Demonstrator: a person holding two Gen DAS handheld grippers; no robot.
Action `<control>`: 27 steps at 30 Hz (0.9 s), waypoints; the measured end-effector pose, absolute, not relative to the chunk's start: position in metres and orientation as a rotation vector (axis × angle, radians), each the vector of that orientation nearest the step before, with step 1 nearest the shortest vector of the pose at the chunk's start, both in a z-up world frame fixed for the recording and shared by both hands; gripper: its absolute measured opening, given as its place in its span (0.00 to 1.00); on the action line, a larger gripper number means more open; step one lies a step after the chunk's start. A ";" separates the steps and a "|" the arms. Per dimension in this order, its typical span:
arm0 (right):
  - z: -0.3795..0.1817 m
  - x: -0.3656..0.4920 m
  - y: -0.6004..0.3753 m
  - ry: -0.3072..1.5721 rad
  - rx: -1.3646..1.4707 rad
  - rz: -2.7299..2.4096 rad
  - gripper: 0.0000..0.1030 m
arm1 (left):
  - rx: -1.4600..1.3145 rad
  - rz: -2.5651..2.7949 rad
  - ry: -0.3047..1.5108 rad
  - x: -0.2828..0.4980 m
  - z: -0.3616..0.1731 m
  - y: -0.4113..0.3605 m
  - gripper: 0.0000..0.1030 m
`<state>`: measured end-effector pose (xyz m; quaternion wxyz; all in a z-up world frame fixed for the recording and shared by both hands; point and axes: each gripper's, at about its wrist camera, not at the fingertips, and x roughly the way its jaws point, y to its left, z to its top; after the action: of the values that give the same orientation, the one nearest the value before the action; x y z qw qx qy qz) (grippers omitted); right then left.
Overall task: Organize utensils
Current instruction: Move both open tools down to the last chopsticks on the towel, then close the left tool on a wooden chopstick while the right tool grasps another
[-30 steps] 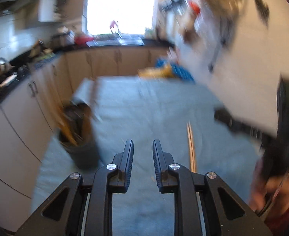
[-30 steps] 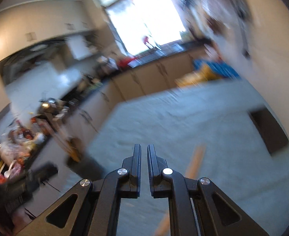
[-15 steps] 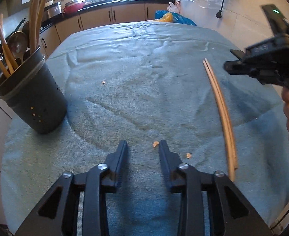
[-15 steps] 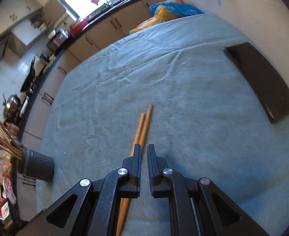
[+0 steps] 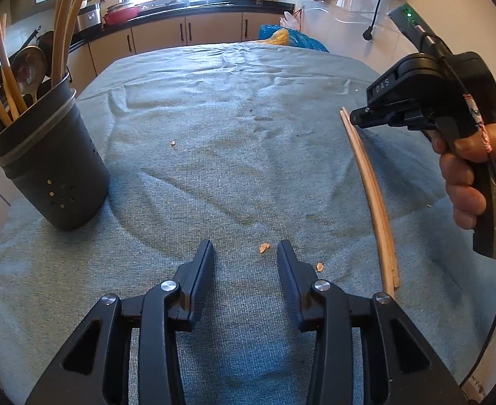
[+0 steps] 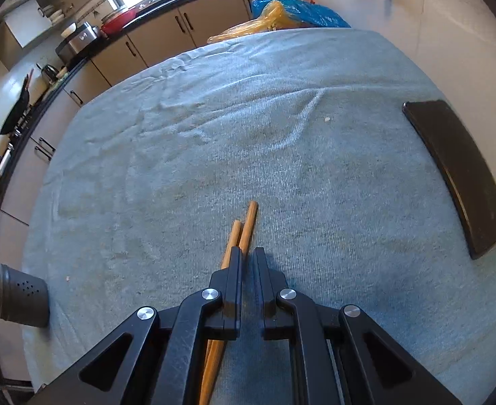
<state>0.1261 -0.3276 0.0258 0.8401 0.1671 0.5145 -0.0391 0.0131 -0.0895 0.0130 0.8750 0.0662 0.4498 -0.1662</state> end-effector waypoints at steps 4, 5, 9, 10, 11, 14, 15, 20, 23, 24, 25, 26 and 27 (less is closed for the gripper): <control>0.024 0.131 -0.322 1.112 0.346 -0.084 0.08 | 0.135 -0.347 0.940 0.015 0.013 -0.090 0.37; 0.023 0.132 -0.320 1.112 0.337 -0.086 0.08 | 0.135 -0.346 0.940 0.014 0.013 -0.090 0.37; 0.023 0.135 -0.314 1.118 0.299 -0.099 0.08 | 0.131 -0.345 0.941 0.016 0.012 -0.090 0.37; 0.023 0.135 -0.313 1.115 0.292 -0.104 0.09 | 0.127 -0.346 0.942 0.016 0.012 -0.090 0.37; 0.023 0.134 -0.309 1.114 0.260 -0.106 0.08 | 0.125 -0.347 0.943 0.016 0.013 -0.089 0.37; 0.024 0.130 -0.291 1.119 0.247 -0.038 0.08 | 0.101 -0.337 0.952 0.017 0.014 -0.085 0.37; 0.024 0.127 -0.284 1.125 0.246 0.003 0.07 | 0.097 -0.340 0.957 0.018 0.015 -0.084 0.37; 0.027 0.108 -0.281 1.115 0.336 0.117 0.06 | 0.081 -0.336 0.969 0.023 0.027 -0.080 0.37; 0.033 0.096 -0.299 1.071 0.370 0.103 0.06 | 0.089 -0.336 0.976 0.032 0.035 -0.088 0.37; 0.035 0.092 -0.304 1.060 0.382 0.103 0.06 | 0.097 -0.335 0.982 0.037 0.038 -0.095 0.37; 0.036 0.087 -0.308 1.051 0.393 0.103 0.06 | 0.106 -0.343 0.987 0.042 0.041 -0.101 0.37; 0.039 0.082 -0.313 1.040 0.402 0.101 0.06 | 0.113 -0.356 0.988 0.048 0.045 -0.108 0.37; 0.042 0.077 -0.319 1.026 0.406 0.098 0.06 | 0.123 -0.360 0.995 0.057 0.047 -0.117 0.37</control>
<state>0.0769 -0.3185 0.0415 0.8506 0.1930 0.4870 0.0464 0.0566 -0.1174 0.0474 0.8615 0.0587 0.4744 -0.1714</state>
